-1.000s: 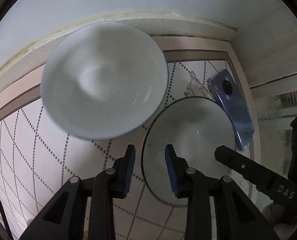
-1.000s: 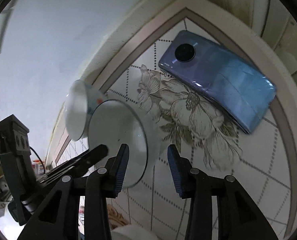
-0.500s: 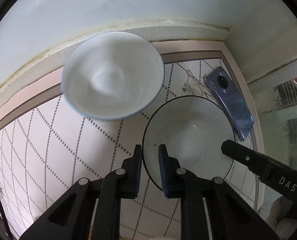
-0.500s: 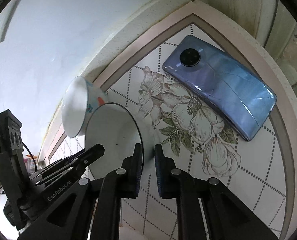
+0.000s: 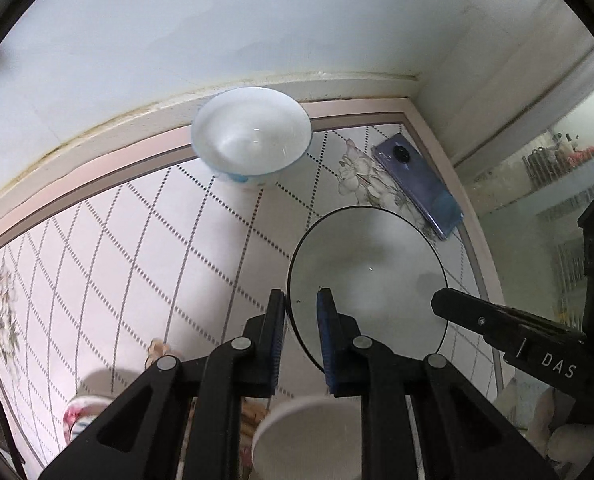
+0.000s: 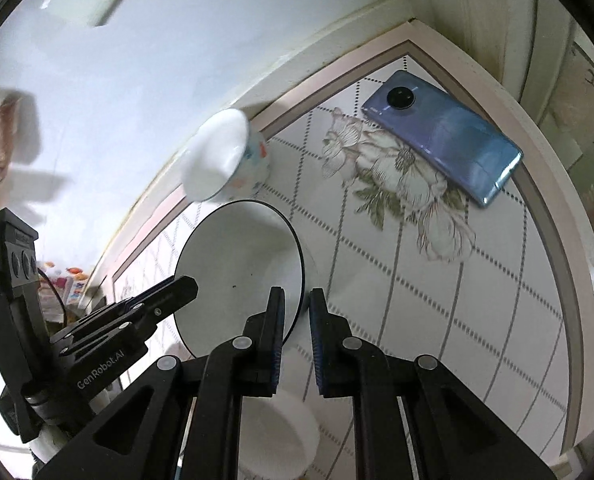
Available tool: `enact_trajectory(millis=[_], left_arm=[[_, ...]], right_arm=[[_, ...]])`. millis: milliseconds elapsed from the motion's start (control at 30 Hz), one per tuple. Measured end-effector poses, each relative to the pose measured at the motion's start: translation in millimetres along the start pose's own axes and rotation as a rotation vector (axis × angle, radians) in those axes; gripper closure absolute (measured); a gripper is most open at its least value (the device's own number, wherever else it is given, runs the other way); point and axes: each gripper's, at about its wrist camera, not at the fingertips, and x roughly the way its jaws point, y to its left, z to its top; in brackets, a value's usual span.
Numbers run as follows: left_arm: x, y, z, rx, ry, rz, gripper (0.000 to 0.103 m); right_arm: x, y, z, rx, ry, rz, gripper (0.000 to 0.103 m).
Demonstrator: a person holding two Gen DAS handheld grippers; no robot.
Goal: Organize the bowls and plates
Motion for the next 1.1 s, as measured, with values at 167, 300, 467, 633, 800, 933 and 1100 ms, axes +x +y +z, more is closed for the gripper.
enact_trajectory(millis=[167, 300, 467, 633, 800, 933, 1100], left_arm=[[-26, 5, -27, -0.005, -0.012, -0.012, 0.089], [-39, 10, -53, -0.011, -0.012, -0.020, 0.089], [-47, 18, -86, -0.014, -0.006, -0.015, 0.089], [-35, 26, -104, -0.023, 0.024, -0.004, 0.089], [-18, 27, -110, -0.015, 0.039, 0.008, 0.089], [-8, 26, -111, -0.002, 0.050, 0.019, 0.089], [1, 24, -115, 0.018, 0.064, 0.041, 0.089]], right_arm=[[-22, 10, -29, -0.031, -0.012, 0.010, 0.089], [-32, 16, -57, -0.049, -0.006, 0.020, 0.089], [-37, 23, -94, -0.069, 0.019, 0.024, 0.089], [-25, 21, -118, -0.073, 0.059, 0.020, 0.089], [-12, 17, -130, -0.075, 0.070, 0.000, 0.089], [-4, 10, -133, -0.071, 0.075, -0.013, 0.089], [3, 6, -138, -0.072, 0.080, -0.020, 0.089]])
